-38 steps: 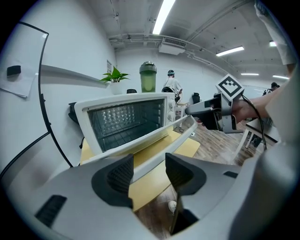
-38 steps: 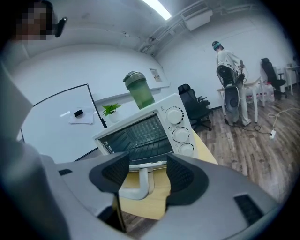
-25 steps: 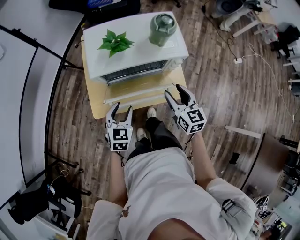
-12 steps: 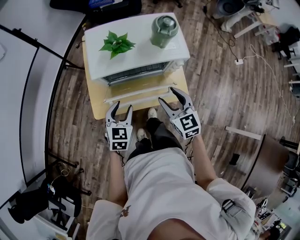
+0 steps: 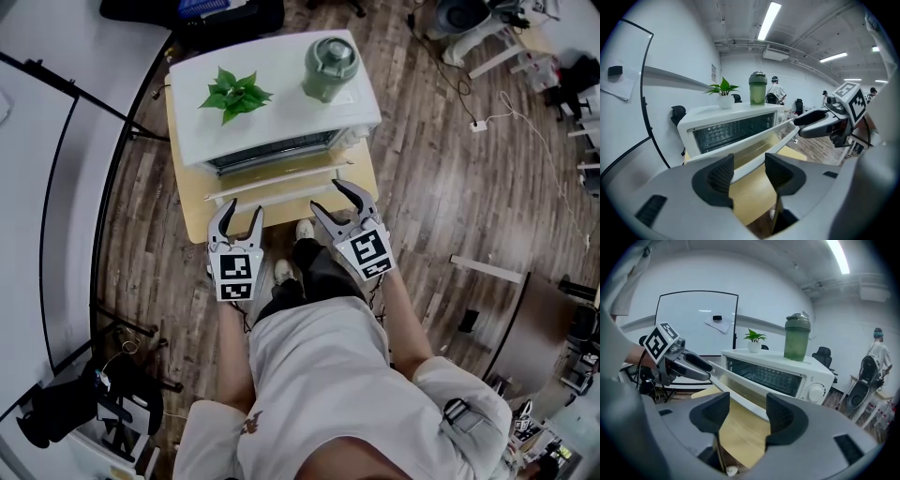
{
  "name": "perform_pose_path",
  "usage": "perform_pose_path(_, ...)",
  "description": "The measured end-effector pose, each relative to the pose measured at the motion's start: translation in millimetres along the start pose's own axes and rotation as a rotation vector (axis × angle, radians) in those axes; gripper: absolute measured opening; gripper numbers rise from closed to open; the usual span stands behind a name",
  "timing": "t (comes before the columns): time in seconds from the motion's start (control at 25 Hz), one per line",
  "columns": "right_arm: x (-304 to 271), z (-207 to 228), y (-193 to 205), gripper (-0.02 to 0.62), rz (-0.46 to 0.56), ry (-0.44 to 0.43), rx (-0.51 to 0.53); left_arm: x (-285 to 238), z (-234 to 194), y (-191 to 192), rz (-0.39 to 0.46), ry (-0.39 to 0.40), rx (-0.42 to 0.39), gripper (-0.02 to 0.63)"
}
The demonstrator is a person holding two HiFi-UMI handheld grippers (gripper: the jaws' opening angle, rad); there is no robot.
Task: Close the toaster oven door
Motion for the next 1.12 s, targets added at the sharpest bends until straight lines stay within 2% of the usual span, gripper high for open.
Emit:
perform_pose_path(0.36, -15, 2, -6, 0.244, -0.017, -0.009, 0.036, -3, -7, -12, 0.011, 0.000, 0.006, 0.207)
perform_pose_path(1.12, -28, 20, -27, 0.236, 0.007, 0.005, 0.040, -11, -24, -33, 0.035, -0.006, 0.019, 0.210)
Point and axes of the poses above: the fingertips, and each gripper's own axes: x backward along the fingers, z to its right, y out of its underside, the point moved 5 cm from there along x, backward along the fingers, and after that the axes turned 9 degrees about -z, right-handed, at the moved point
